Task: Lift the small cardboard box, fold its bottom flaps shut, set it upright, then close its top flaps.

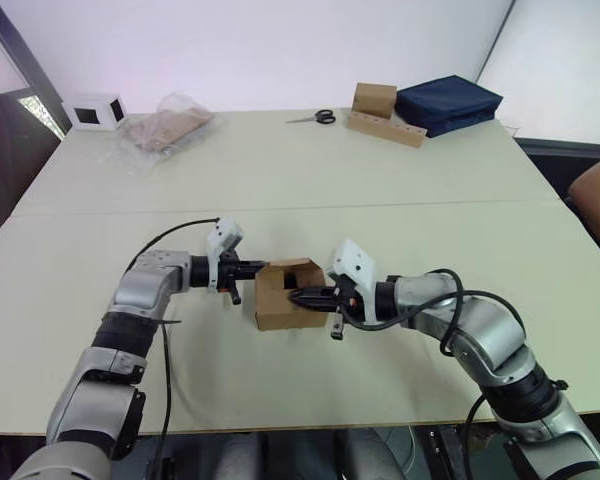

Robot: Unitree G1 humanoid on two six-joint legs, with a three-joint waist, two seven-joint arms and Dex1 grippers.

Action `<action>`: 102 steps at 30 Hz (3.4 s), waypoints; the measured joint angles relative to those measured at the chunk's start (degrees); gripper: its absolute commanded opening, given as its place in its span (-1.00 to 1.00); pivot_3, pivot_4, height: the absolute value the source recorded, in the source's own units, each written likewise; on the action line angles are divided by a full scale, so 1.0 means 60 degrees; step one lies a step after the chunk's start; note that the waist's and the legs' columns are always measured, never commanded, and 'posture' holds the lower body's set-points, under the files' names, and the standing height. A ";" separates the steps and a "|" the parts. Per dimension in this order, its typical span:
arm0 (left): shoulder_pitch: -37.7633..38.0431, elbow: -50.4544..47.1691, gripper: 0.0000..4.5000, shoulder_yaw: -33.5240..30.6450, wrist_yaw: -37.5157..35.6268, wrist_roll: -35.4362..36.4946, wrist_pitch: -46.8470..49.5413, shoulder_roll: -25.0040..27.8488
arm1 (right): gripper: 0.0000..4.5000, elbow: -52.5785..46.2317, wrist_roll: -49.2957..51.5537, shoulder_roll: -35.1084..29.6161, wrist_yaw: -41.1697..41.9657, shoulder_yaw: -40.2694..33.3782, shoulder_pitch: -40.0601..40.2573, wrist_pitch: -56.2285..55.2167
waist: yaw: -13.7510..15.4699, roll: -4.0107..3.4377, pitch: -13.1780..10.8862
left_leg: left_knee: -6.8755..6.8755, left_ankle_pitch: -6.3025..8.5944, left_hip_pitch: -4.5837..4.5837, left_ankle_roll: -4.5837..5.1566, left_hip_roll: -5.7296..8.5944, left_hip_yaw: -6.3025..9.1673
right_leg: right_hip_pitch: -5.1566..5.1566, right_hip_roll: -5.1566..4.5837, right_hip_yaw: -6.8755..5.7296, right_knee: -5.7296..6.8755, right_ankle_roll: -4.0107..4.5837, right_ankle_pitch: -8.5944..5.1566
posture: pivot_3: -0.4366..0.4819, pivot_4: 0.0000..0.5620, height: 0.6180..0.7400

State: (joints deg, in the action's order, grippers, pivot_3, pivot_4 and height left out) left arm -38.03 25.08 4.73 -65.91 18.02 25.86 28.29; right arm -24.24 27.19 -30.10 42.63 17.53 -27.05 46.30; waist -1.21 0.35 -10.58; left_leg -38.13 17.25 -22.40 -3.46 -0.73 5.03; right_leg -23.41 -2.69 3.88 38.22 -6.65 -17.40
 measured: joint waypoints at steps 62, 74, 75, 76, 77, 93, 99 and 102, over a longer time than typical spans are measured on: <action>0.4300 -0.7690 -1.00 -0.1156 0.2199 0.3674 0.3468 0.1973 | -1.00 0.1949 0.0281 0.0955 -0.0466 -0.1201 -0.1563 -0.0118 | 0.0014 -0.0008 0.0000 | 0.0012 -0.0001 0.0014 -0.0002 -0.0002 -0.0008 | 0.0012 -0.0011 0.0002 -0.0005 0.0002 0.0001 | -0.05 -0.47 1.00; 0.4226 -0.7620 -1.00 -0.1095 0.2282 0.3672 0.3460 0.1880 | -1.00 0.1364 -0.0152 0.0779 0.0124 -0.0688 -0.1128 -0.0231 | 0.0038 -0.0009 0.0001 | 0.0012 -0.0001 0.0014 -0.0002 -0.0002 -0.0004 | 0.0016 -0.0012 0.0001 -0.0004 0.0002 0.0001 | -0.05 -0.47 1.00; 0.4213 -0.7599 -1.00 -0.1087 0.2284 0.3672 0.3457 0.1859 | -1.00 0.1331 -0.0147 0.0776 0.0151 -0.0689 -0.1122 -0.0195 | 0.0038 -0.0009 0.0001 | 0.0012 -0.0001 0.0015 -0.0002 -0.0001 -0.0004 | 0.0016 -0.0011 0.0001 -0.0005 0.0002 0.0001 | -0.05 -0.47 1.00; 0.4172 -0.7565 -1.00 -0.1064 0.2292 0.3670 0.3449 0.1832 | -1.00 0.1261 -0.0134 0.0770 0.0176 -0.0695 -0.1080 -0.0151 | 0.0041 -0.0009 0.0001 | 0.0012 -0.0001 0.0015 -0.0002 -0.0001 -0.0003 | 0.0016 -0.0011 0.0000 -0.0005 0.0002 0.0000 | -0.05 -0.47 1.00; 0.4134 -0.7546 -1.00 -0.1041 0.2303 0.3668 0.3442 0.1828 | -1.00 0.1163 -0.0103 0.0766 0.0201 -0.0695 -0.1016 -0.0115 | 0.0041 -0.0009 0.0001 | 0.0012 -0.0001 0.0015 -0.0002 -0.0002 -0.0003 | 0.0016 -0.0011 0.0000 -0.0006 0.0002 0.0000 | -0.05 -0.47 1.00; 0.3999 -0.7159 -1.00 -0.1585 0.2844 0.4089 0.3704 0.1598 | -1.00 0.1014 -0.0384 0.0727 0.0260 -0.0385 -0.0615 -0.0147 | 0.0003 -0.0008 0.0000 | 0.0014 0.0000 0.0014 -0.0002 -0.0003 -0.0001 | 0.0011 -0.0008 0.0001 -0.0007 0.0002 0.0000 | -0.05 -0.47 1.00; 0.3243 -0.6814 -1.00 -0.1955 0.3262 0.4401 0.3765 0.1199 | -1.00 0.1016 -0.0401 0.0804 0.0257 -0.0375 -0.0615 -0.0191 | 0.0014 -0.0004 -0.0001 | 0.0014 -0.0001 0.0010 -0.0003 -0.0001 -0.0002 | 0.0011 -0.0012 -0.0001 -0.0011 0.0002 0.0001 | -0.05 -0.47 1.00; 0.3238 -0.6806 -1.00 -0.1774 0.3331 0.4341 0.3726 0.1062 | -1.00 0.1042 -0.0453 0.0799 0.0254 -0.0376 -0.0614 -0.0211 | -0.0004 -0.0005 -0.0002 | 0.0020 -0.0001 0.0010 -0.0004 -0.0002 -0.0002 | 0.0006 -0.0010 0.0001 -0.0012 0.0002 0.0000 | -0.05 -0.47 1.00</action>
State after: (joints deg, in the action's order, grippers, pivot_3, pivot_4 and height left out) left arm -18.60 -15.76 -5.92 -45.92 44.07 48.22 34.66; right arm -17.99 24.47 -25.31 44.16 15.27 -30.73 45.04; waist -1.23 0.32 -10.59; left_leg -38.01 17.24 -22.34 -3.49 -0.74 5.02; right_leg -23.38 -2.75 3.89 38.15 -6.64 -17.40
